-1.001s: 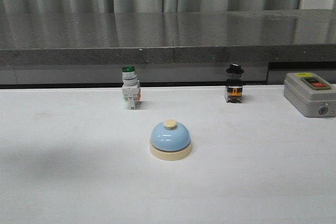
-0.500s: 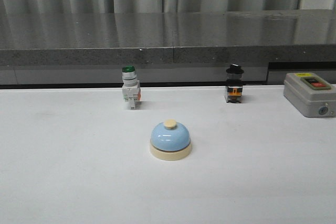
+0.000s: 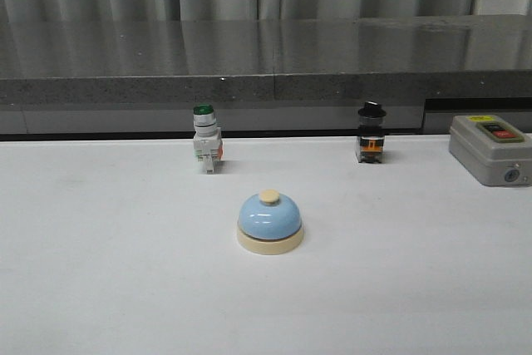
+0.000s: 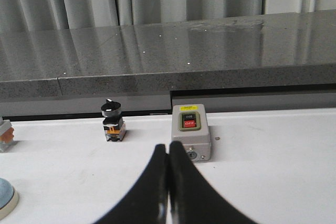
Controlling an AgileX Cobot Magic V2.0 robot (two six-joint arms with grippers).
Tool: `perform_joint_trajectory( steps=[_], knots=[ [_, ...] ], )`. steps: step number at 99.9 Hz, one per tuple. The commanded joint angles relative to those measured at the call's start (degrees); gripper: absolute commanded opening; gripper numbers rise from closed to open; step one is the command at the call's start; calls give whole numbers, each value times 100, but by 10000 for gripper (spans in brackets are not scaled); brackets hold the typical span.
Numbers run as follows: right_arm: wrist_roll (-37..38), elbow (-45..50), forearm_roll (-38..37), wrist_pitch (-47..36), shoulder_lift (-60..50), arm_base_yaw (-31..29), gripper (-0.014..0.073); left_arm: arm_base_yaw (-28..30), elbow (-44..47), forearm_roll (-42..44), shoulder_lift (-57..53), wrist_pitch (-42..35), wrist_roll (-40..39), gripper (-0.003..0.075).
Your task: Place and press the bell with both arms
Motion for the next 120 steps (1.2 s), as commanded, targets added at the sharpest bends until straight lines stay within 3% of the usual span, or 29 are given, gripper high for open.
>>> perform_joint_trajectory(
  steps=[1,55,70,96,120],
  knots=[
    [6,-78,9,-483,-88,-47,-60,6,-147,-80,4,-395,-86,-20],
    [6,-78,9,-483,-88,-47,-60,6,-147,-80,4,-465,-86,-20],
    [6,-78,9,-483,-88,-47,-60,6,7,278,-63,-728,-86,-20],
    [6,-78,9,-483,-88,-47,-60,6,1305,496,-1221,-1589,-86,-20],
    [6,-78,9,-483,-88,-47,-60,6,2772,607,-2699,-1836,-86,-20]
  ],
)
